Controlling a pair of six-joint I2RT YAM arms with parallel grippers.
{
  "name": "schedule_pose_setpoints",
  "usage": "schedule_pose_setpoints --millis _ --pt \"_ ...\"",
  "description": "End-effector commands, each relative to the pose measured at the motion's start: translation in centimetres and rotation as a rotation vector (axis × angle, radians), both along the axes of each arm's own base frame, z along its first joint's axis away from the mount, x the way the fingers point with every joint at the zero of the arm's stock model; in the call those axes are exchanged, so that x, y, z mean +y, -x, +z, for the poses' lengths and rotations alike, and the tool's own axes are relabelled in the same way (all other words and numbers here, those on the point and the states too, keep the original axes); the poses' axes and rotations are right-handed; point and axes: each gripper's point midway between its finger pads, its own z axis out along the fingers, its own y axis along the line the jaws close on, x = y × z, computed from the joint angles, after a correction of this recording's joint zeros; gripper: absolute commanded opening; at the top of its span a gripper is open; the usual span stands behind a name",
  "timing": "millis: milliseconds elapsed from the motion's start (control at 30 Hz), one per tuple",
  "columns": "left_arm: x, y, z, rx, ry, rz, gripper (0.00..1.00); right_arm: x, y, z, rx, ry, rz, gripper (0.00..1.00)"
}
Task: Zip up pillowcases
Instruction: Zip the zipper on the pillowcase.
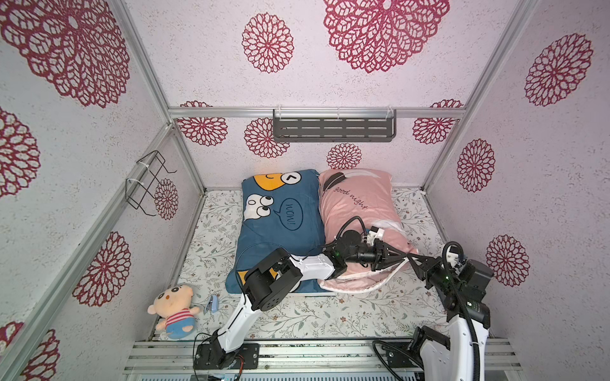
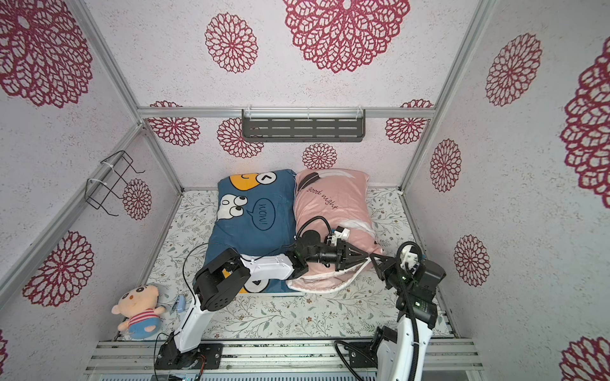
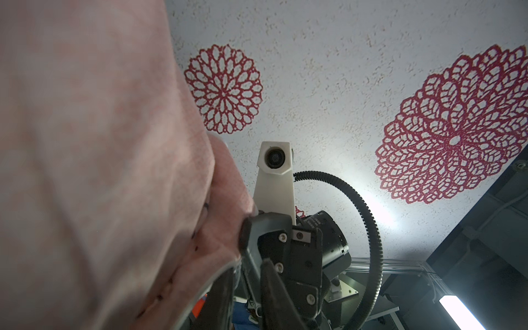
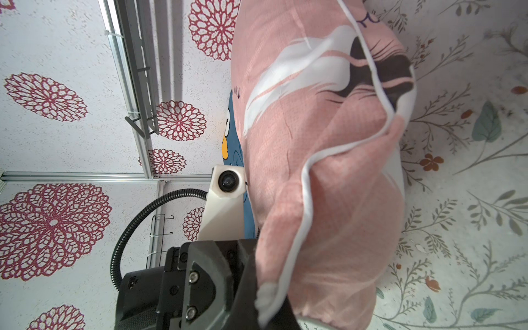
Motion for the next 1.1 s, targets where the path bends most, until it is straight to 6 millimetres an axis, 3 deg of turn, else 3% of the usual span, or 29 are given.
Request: schedule_pose_setpoints --millis 0,667,767,1067 --pt "-0.6 0.4 -0.5 0.011 0.004 -0.027 0.19 0.4 0.0 1.5 -0.055 0.013 0.031 0.00" --pt "-1.0 0.7 -1.0 0.011 -0.012 -0.041 0.04 0.3 -0.2 1.6 -0.054 0.013 0.031 0.00" --pt "-0.9 0.8 -1.1 -0.005 -0.025 -0.042 0.00 0.3 -0.2 2.0 -0.060 0.020 0.035 0.00" --pt "-0.5 1.1 -0.7 -0.057 -0.052 -0.045 0.00 0.0 -0.7 4.1 -0.086 0.050 0.036 0.00"
